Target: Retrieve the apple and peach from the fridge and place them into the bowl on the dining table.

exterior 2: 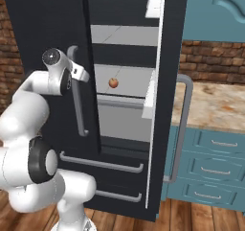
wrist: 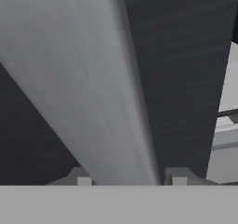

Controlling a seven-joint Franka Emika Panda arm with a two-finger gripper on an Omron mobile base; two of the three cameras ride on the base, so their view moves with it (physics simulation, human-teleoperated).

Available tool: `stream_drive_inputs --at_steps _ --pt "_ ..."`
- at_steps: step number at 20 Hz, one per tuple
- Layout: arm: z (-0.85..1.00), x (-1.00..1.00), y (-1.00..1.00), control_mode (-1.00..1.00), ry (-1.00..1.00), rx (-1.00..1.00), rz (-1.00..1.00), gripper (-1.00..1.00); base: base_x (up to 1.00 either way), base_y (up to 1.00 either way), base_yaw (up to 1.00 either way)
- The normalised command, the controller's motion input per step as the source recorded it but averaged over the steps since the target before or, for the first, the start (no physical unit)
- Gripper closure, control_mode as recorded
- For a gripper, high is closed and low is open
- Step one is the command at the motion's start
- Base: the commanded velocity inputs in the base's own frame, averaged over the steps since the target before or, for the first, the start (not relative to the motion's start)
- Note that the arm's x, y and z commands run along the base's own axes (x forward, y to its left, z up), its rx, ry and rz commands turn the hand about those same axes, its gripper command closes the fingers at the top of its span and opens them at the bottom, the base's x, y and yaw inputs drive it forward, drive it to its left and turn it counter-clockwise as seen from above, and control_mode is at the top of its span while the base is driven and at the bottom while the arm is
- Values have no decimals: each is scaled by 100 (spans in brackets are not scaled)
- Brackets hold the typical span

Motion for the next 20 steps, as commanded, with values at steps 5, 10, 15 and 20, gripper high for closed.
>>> stream_drive_inputs --at_steps 5,10,15,20 --pt "0 -83 91 -100 4 4 0 100 0 0 0" --pt "0 -79 100 -100 0 3 0 100 0 0 0" --pt "1 -77 100 -100 0 1 0 100 0 0 0" --pt "3 -82 100 -100 0 0 0 100 0 0 0"
